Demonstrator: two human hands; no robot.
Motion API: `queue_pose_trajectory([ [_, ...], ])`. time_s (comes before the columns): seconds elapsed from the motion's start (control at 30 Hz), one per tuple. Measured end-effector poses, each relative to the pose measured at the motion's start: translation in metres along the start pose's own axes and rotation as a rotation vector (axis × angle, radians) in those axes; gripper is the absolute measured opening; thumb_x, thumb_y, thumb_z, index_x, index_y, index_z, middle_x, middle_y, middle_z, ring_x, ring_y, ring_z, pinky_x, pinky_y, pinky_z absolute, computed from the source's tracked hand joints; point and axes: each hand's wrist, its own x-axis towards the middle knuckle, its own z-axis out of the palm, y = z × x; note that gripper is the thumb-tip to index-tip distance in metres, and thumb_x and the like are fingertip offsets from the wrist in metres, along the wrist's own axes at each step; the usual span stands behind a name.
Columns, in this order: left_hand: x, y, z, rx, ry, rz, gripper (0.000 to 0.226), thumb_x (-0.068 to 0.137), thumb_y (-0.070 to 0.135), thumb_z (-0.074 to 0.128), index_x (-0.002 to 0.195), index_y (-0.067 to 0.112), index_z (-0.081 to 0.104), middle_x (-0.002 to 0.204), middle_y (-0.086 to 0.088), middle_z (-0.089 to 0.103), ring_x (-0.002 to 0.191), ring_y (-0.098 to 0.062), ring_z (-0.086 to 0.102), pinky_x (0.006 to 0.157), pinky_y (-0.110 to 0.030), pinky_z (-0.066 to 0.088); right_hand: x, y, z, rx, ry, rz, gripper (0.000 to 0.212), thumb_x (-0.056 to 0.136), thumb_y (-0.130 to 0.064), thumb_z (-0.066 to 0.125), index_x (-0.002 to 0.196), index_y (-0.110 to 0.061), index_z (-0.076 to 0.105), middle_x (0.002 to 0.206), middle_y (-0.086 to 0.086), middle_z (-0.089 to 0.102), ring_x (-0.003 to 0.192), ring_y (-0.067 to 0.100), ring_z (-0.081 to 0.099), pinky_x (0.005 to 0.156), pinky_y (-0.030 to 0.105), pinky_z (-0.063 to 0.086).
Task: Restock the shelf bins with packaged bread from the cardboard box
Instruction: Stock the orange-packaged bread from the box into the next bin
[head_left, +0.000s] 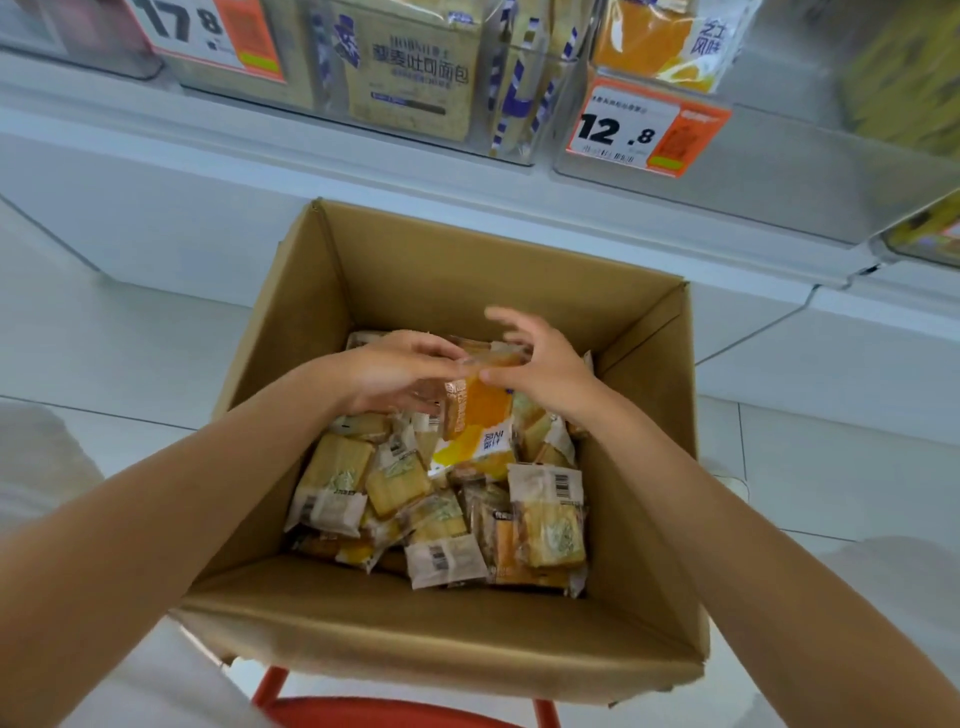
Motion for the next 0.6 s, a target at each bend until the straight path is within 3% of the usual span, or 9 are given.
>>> queue_pose_trajectory([
  [0.07,0.004,-0.001,0.005,-0.111,0.12,0.019,0.028,0.093,0.009,0.064,0.12,0.01,0.058,0.108,-0.014,0.071,0.09,-0.027,0.072,0.087,-0.043,0.059,0.004,0.002,0.001,0.082,0.125,0.12,0.087,0.08,-0.033,0.079,0.151,-0.028,0.028,0.152,0.0,0.032,0.134,0.015,0.039,0.1,0.03,0.043],
  [0.1,0.003,-0.002,0.003,-0.194,0.126,0.02,0.027,0.092,0.003,0.06,0.118,0.01,0.056,0.108,-0.014,0.069,0.088,-0.027,0.072,0.085,-0.045,0.059,0.004,0.004,0.002,0.117,0.135,0.175,0.085,0.081,-0.039,0.077,0.15,-0.025,0.029,0.148,0.002,0.039,0.128,0.016,0.046,0.095,0.029,0.048],
  [0.17,0.001,-0.005,-0.004,-0.233,0.008,-0.027,0.039,0.088,0.001,0.063,0.123,0.016,0.055,0.114,-0.013,0.069,0.098,-0.03,0.071,0.086,-0.049,0.058,0.006,0.012,0.007,0.126,0.047,0.149,0.062,0.084,-0.04,0.073,0.138,-0.017,0.051,0.132,0.005,0.06,0.111,0.015,0.061,0.09,0.031,0.054],
  [0.23,-0.002,-0.009,-0.008,-0.065,-0.112,-0.106,0.042,0.086,0.013,0.071,0.125,0.022,0.059,0.118,-0.009,0.07,0.109,-0.028,0.068,0.091,-0.048,0.055,0.007,0.02,0.016,0.149,-0.102,0.081,0.037,0.087,-0.037,0.071,0.119,-0.02,0.067,0.115,0.0,0.069,0.106,0.013,0.065,0.094,0.032,0.053],
  [0.3,0.0,-0.017,-0.011,0.023,-0.041,-0.136,0.029,0.089,0.018,0.069,0.117,0.016,0.064,0.114,-0.01,0.071,0.103,-0.025,0.068,0.091,-0.042,0.055,0.008,0.027,0.022,0.224,-0.135,0.108,0.028,0.089,-0.041,0.068,0.114,-0.028,0.069,0.116,-0.006,0.068,0.11,0.01,0.062,0.096,0.028,0.049],
  [0.4,0.006,-0.04,-0.028,-0.057,0.21,-0.117,0.02,0.095,0.017,0.062,0.115,0.016,0.06,0.107,-0.008,0.071,0.091,-0.02,0.069,0.074,-0.035,0.055,0.02,0.058,0.021,0.203,0.037,0.239,0.038,0.095,-0.033,0.062,0.13,-0.02,0.06,0.132,0.0,0.059,0.124,0.017,0.053,0.096,0.026,0.042],
  [0.47,0.011,-0.054,-0.041,-0.11,0.337,-0.099,0.031,0.096,0.021,0.062,0.126,0.02,0.056,0.117,-0.007,0.067,0.1,-0.023,0.065,0.08,-0.039,0.052,0.026,0.087,0.026,0.093,-0.001,0.396,0.046,0.096,-0.025,0.06,0.139,-0.011,0.051,0.14,0.007,0.052,0.128,0.022,0.05,0.095,0.026,0.04],
  [0.53,0.015,-0.062,-0.047,-0.147,0.435,-0.051,0.02,0.098,0.02,0.059,0.117,0.024,0.059,0.117,-0.006,0.063,0.096,-0.023,0.062,0.081,-0.041,0.049,0.026,0.107,0.039,0.036,-0.103,0.521,0.061,0.095,-0.026,0.063,0.148,-0.007,0.037,0.15,0.012,0.041,0.134,0.027,0.044,0.102,0.031,0.04],
  [0.6,0.019,-0.067,-0.049,-0.197,0.474,-0.021,0.014,0.099,0.018,0.056,0.11,0.024,0.06,0.112,-0.009,0.061,0.093,-0.025,0.059,0.078,-0.041,0.046,0.029,0.116,0.052,0.111,-0.086,0.551,0.075,0.093,-0.024,0.067,0.151,-0.005,0.025,0.155,0.013,0.034,0.139,0.029,0.038,0.107,0.035,0.037],
])
